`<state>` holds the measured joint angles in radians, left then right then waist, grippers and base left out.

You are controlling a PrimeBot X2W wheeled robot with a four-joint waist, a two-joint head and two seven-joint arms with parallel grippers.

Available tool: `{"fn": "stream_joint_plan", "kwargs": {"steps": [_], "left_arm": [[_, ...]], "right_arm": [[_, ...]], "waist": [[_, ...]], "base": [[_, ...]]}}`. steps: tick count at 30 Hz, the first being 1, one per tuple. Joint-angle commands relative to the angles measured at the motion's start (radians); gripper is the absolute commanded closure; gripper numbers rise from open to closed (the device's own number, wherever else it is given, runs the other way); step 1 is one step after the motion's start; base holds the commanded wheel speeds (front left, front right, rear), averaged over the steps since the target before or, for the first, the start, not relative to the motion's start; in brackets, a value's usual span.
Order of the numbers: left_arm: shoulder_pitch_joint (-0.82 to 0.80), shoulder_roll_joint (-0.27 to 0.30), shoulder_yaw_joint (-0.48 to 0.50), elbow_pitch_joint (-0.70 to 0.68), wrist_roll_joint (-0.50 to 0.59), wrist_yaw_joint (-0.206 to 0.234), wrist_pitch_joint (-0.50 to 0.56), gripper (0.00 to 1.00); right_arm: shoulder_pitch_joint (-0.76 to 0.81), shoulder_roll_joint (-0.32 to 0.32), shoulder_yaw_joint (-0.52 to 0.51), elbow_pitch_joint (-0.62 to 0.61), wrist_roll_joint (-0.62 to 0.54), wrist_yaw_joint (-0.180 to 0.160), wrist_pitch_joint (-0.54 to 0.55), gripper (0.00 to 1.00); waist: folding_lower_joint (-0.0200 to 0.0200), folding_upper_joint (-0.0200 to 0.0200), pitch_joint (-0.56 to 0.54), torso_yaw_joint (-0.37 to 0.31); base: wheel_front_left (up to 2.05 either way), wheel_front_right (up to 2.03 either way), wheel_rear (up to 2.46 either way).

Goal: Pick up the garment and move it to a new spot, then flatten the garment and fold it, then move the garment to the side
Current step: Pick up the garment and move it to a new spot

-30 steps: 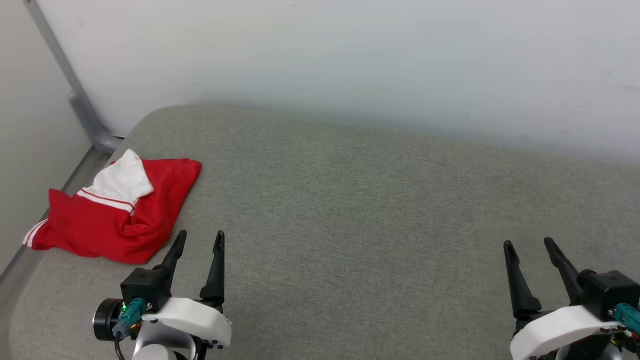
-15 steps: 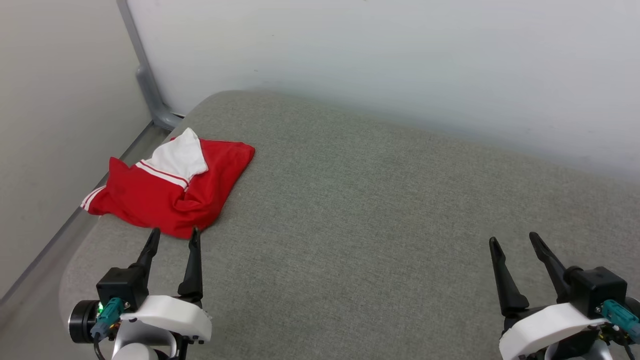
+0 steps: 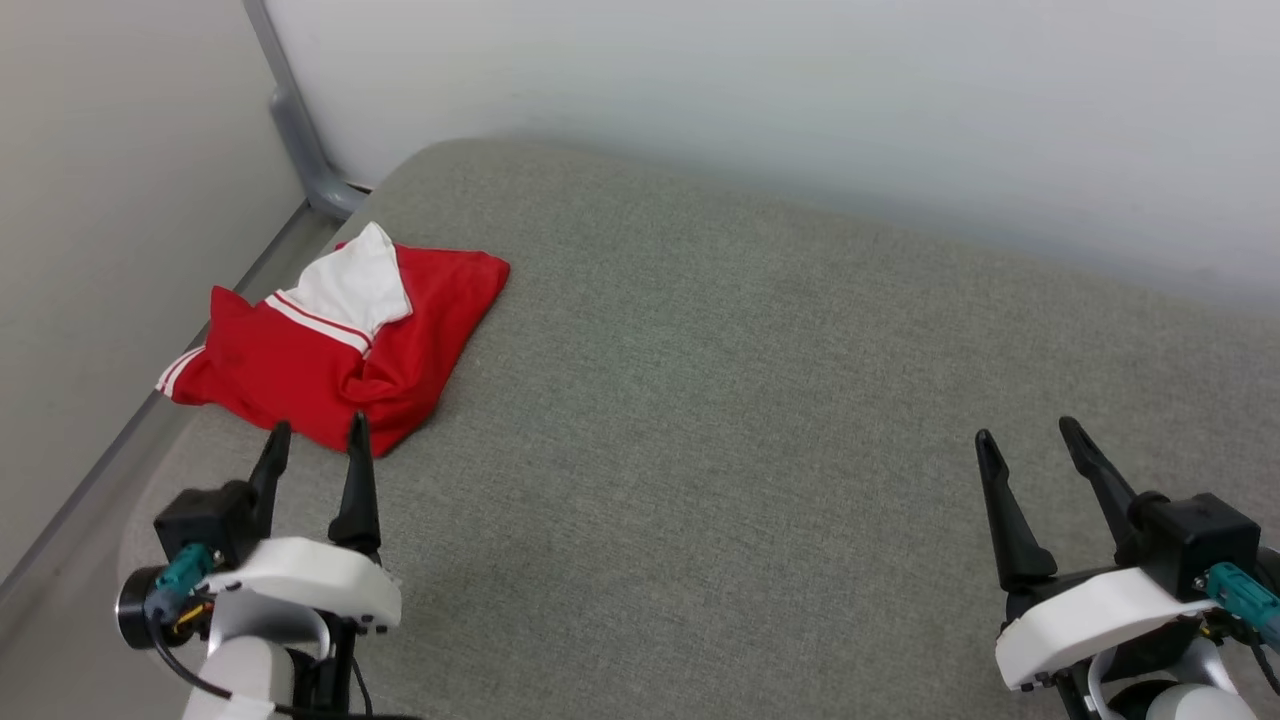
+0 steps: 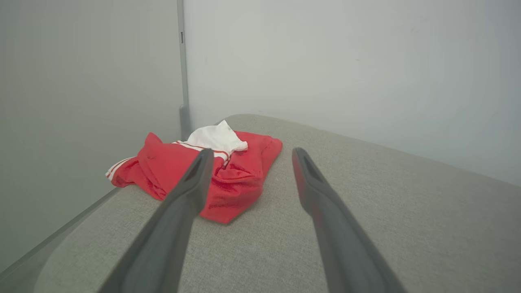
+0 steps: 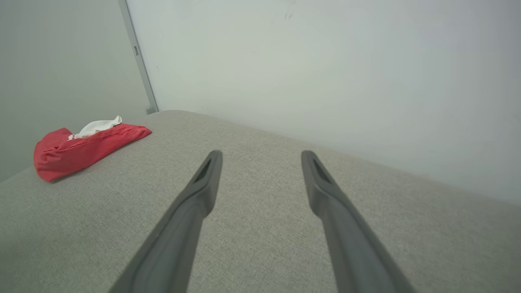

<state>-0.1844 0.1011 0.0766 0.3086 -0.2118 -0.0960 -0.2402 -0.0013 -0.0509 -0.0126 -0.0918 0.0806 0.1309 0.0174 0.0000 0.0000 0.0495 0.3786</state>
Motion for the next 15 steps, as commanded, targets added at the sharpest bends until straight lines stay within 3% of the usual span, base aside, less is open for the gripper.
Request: {"fn": "stream_joint_plan", "kwargs": {"steps": [1,6,15], "left_arm": [[-0.029,0.006,0.003,0.007,-0.003,-0.001,0.003,0.00],[-0.150,0.015,0.034,0.093,-0.090,-0.009,0.110,0.00],[-0.373,0.137,0.064,0.310,-0.206,-0.026,0.396,0.00]], "right_arm": [[-0.014,0.001,0.000,-0.006,-0.003,0.000,0.002,0.00],[-0.050,0.001,0.004,-0.032,-0.018,0.000,0.028,0.00],[-0.120,0.001,0.035,-0.040,-0.031,0.000,0.045,0.00]], "waist": [[0.0000,0.0000,0.024,-0.006],[0.0000,0.0000,0.106,-0.029],[0.0000,0.0000,0.263,-0.100]], "base": [[0.00,0.00,0.00],[0.00,0.00,0.00],[0.00,0.00,0.00]]}}
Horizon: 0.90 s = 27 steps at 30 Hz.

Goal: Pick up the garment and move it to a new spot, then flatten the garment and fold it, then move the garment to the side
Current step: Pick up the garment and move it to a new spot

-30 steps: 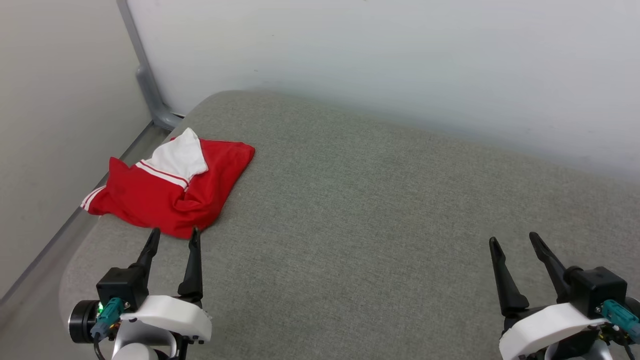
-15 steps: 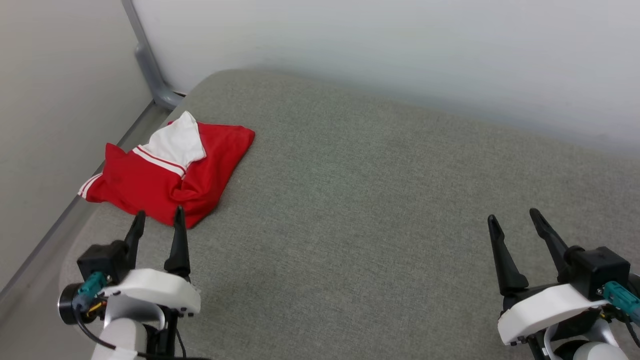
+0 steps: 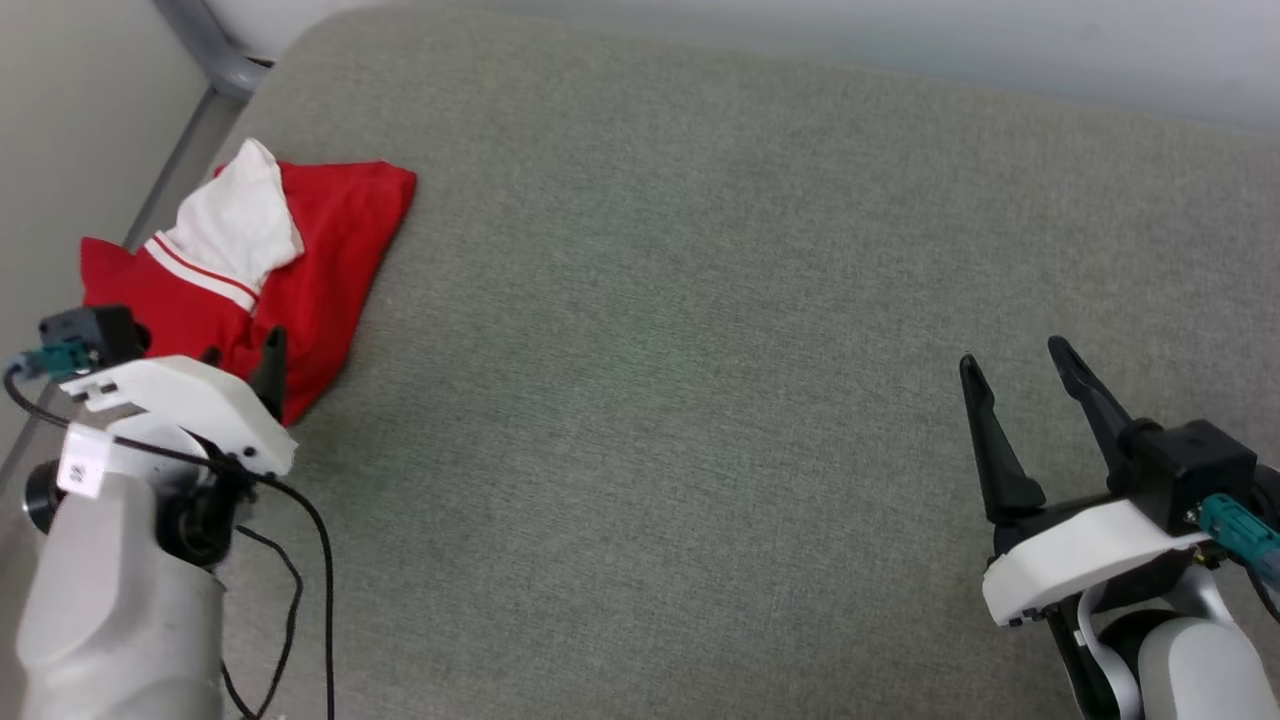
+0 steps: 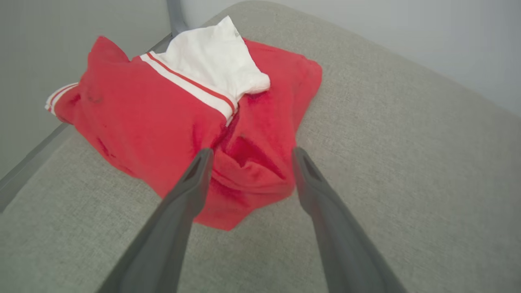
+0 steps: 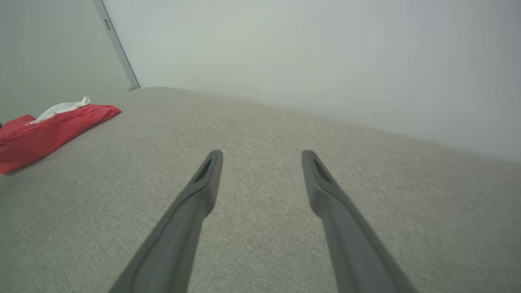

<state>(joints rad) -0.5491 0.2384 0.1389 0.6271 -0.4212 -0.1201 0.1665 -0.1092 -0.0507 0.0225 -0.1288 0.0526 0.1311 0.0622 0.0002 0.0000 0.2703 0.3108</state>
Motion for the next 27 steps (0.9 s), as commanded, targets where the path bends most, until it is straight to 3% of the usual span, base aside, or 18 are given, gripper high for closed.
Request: {"fn": "stream_joint_plan", "kwargs": {"steps": [1,10,13,17,18,19,20,27], "left_arm": [[-0.025,0.018,0.003,0.018,-0.007,-0.002,0.022,0.00],[-0.167,0.141,-0.007,0.228,-0.079,-0.009,0.257,0.00],[-0.185,0.158,-0.033,0.290,-0.084,-0.009,0.325,0.00],[-0.176,0.141,-0.096,0.347,-0.116,-0.010,0.439,0.00],[-0.173,0.136,-0.108,0.353,-0.132,-0.010,0.459,0.22],[-0.173,0.137,-0.117,0.350,-0.139,-0.010,0.455,0.66],[-0.173,0.142,-0.121,0.346,-0.144,-0.010,0.430,1.00],[-0.186,0.181,-0.146,0.301,-0.127,-0.010,0.170,1.00]], "right_arm": [[-0.019,0.001,0.003,-0.001,-0.005,-0.001,0.001,0.00],[-0.072,0.001,0.009,0.007,-0.016,-0.001,-0.011,0.00],[-0.083,0.000,0.012,0.010,-0.014,-0.001,-0.013,0.00],[-0.088,0.001,0.008,0.015,-0.013,-0.001,-0.014,0.00],[-0.088,0.001,0.006,0.016,-0.014,-0.001,-0.013,0.00],[-0.088,0.000,0.005,0.016,-0.014,-0.001,-0.012,0.00],[-0.088,0.000,0.002,0.017,-0.014,-0.001,-0.010,0.00],[-0.076,0.001,-0.004,0.034,-0.009,-0.001,-0.020,0.00]], "waist": [[-0.0002,0.0000,0.060,-0.041],[-0.0002,0.0000,0.175,-0.088],[-0.0002,0.0000,0.195,-0.096],[-0.0002,0.0000,0.202,-0.097],[-0.0002,0.0000,0.202,-0.096],[-0.0002,0.0000,0.200,-0.095],[-0.0002,0.0000,0.196,-0.093],[-0.0002,0.0000,0.127,-0.077]], "base": [[0.00,0.00,0.00],[0.00,0.00,0.00],[0.00,0.00,0.00],[0.00,0.00,0.00],[0.00,0.00,0.00],[0.00,0.00,0.00],[0.00,0.00,0.00],[0.00,0.00,0.00]]}}
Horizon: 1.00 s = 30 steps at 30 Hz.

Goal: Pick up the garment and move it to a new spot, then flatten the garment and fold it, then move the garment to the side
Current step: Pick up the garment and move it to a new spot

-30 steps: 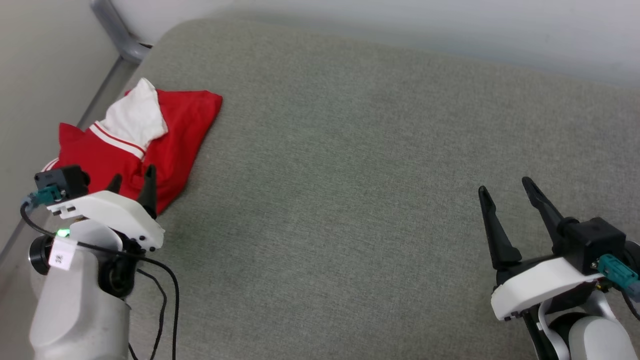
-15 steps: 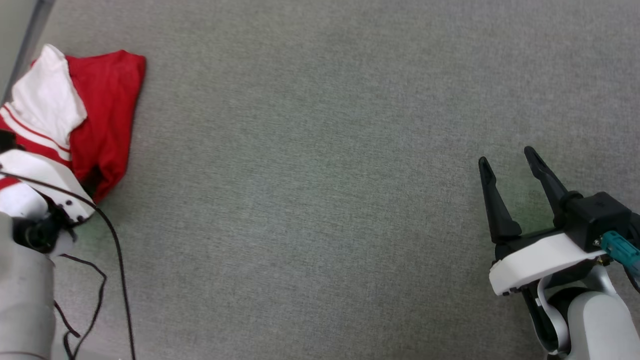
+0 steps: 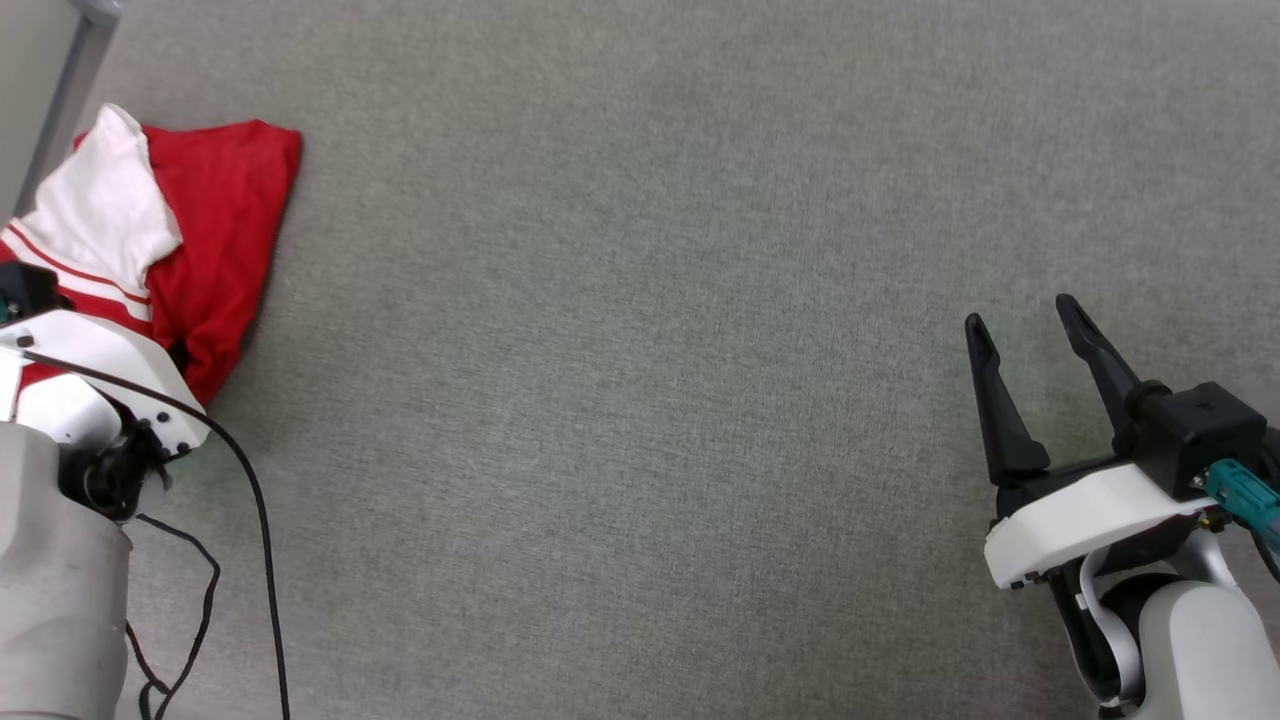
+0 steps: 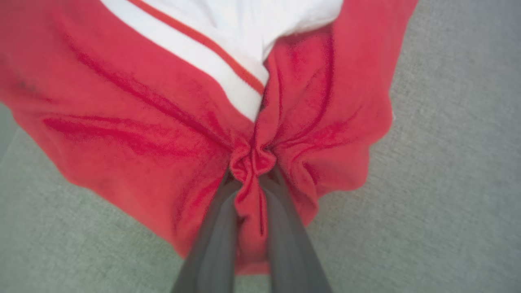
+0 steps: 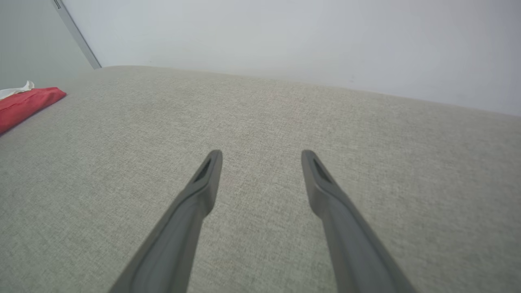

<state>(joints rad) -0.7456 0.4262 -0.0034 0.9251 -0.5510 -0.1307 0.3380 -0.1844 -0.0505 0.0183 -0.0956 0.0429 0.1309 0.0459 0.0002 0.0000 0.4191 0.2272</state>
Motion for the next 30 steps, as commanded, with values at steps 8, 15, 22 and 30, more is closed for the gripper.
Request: {"fn": "stream_joint_plan", "kwargs": {"steps": [8,15,22,30], "left_arm": [[0.048,-0.022,-0.032,-0.061,0.038,0.000,-0.368,1.00],[0.109,-0.050,-0.059,-0.152,0.083,0.015,-0.572,1.00],[0.197,-0.094,-0.065,-0.326,0.121,0.054,-0.601,1.00],[0.311,-0.146,-0.135,-0.519,0.152,0.065,-0.568,1.00]], "right_arm": [[0.042,0.000,-0.021,0.033,0.035,0.000,-0.030,0.00],[0.074,0.000,-0.047,0.056,0.060,0.000,-0.049,0.00],[0.112,0.000,-0.070,0.068,0.076,0.000,-0.062,0.00],[0.138,0.000,-0.068,0.074,0.093,0.000,-0.072,0.00]], "waist": [[-0.0002,0.0000,-0.151,0.025],[-0.0002,0.0000,-0.238,0.019],[-0.0002,0.0000,-0.306,-0.016],[-0.0002,0.0000,-0.346,-0.108]], "base": [[0.00,0.00,0.00],[0.00,0.00,0.00],[0.00,0.00,0.00],[0.00,0.00,0.00]]}}
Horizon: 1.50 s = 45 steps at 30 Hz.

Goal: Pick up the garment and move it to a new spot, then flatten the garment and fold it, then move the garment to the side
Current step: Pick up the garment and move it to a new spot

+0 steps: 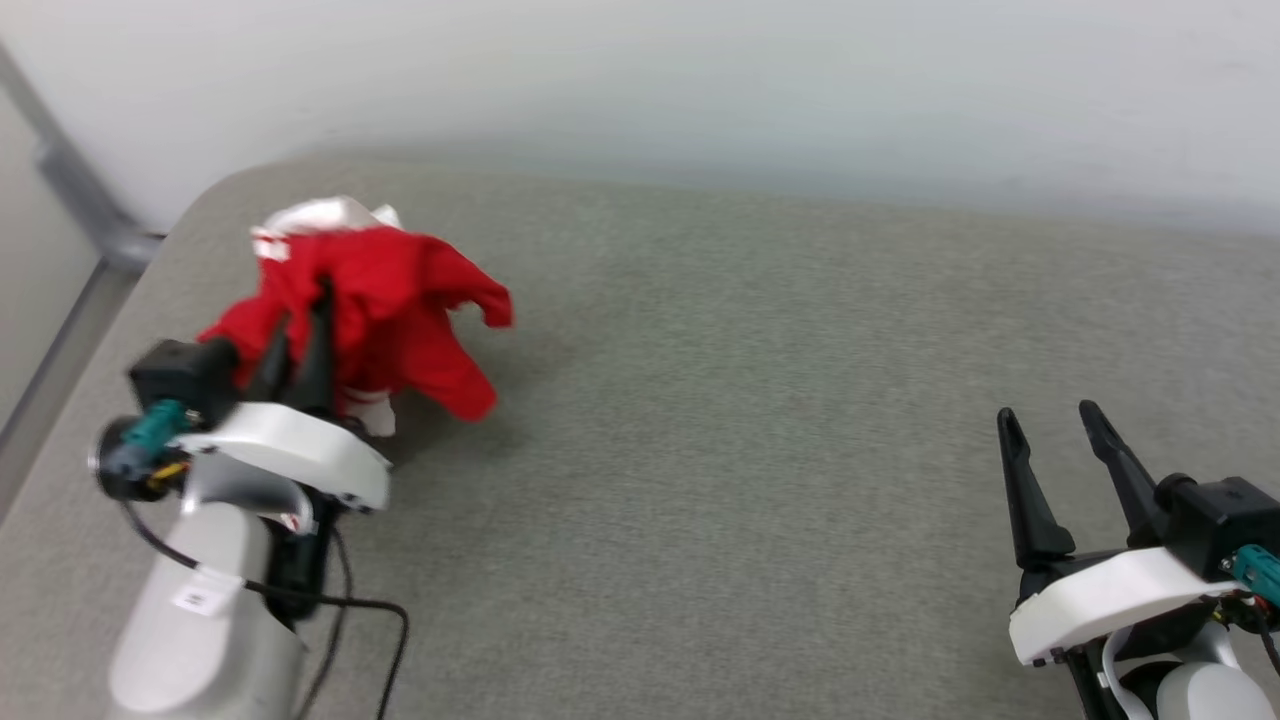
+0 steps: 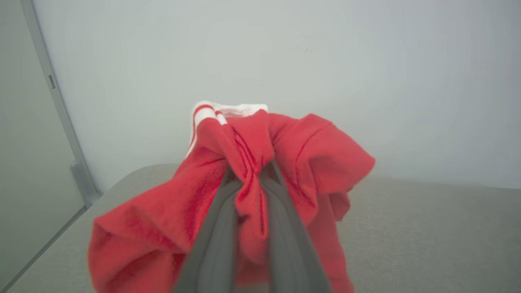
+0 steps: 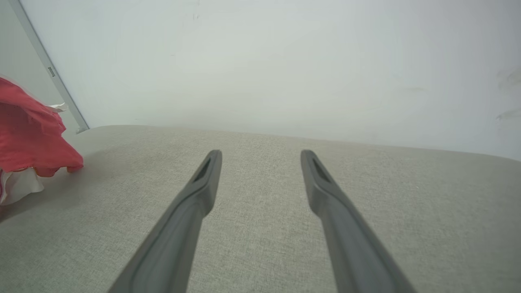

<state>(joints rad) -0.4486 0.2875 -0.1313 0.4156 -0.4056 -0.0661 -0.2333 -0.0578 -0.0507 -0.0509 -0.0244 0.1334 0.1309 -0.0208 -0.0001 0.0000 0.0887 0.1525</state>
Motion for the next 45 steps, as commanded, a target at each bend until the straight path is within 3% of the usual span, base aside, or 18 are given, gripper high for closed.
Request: {"fn": "stream_joint_plan", "kwargs": {"steps": [1,6,13,25,26,27,28,35,45], "left_arm": [[0.030,-0.017,-0.024,-0.030,0.007,-0.004,0.017,1.00],[0.091,-0.095,-0.135,-0.123,0.004,-0.024,0.081,1.00],[0.085,-0.183,-0.308,-0.126,-0.002,-0.053,0.126,1.00],[0.077,-0.212,-0.602,-0.029,-0.041,-0.065,0.175,0.99],[0.073,-0.207,-0.624,-0.025,-0.052,-0.065,0.171,0.65],[0.068,-0.201,-0.644,-0.022,-0.061,-0.065,0.167,0.39],[0.061,-0.197,-0.656,-0.023,-0.068,-0.065,0.157,0.00],[0.028,-0.165,-0.660,-0.055,-0.079,-0.065,0.045,0.00],[0.047,-0.105,-0.516,-0.129,-0.084,0.049,-0.020,0.00]], "right_arm": [[0.016,0.001,0.003,0.004,0.002,0.000,-0.008,0.00],[0.013,0.001,0.004,-0.002,0.011,0.000,-0.016,0.00],[0.008,0.001,0.010,-0.014,0.020,0.000,-0.018,0.00],[-0.007,0.001,0.003,-0.030,0.028,0.000,-0.030,0.00],[-0.007,0.001,0.003,-0.029,0.029,0.000,-0.031,0.00],[-0.008,0.001,0.003,-0.027,0.030,0.000,-0.031,0.00],[-0.011,0.001,0.003,-0.026,0.029,0.000,-0.031,0.00],[0.000,0.001,0.000,-0.018,0.018,0.000,-0.021,0.00],[0.044,0.001,-0.009,-0.031,0.007,0.000,0.011,0.00]], "waist": [[0.0001,0.0000,-0.020,-0.049],[0.0001,0.0000,-0.017,-0.144],[0.0001,0.0000,0.016,-0.232],[0.0001,0.0000,0.095,-0.267],[0.0001,0.0000,0.097,-0.265],[0.0001,0.0000,0.099,-0.263],[0.0001,0.0000,0.100,-0.260],[0.0001,0.0000,0.060,-0.227],[0.0001,0.0000,-0.016,-0.174]], "base": [[0.00,0.00,0.00],[0.00,0.00,0.00],[0.00,0.00,0.00],[0.00,0.00,0.00],[0.00,0.00,0.00],[0.00,0.00,0.00],[0.00,0.00,0.00],[0.00,0.00,0.00],[0.00,0.00,0.00]]}}
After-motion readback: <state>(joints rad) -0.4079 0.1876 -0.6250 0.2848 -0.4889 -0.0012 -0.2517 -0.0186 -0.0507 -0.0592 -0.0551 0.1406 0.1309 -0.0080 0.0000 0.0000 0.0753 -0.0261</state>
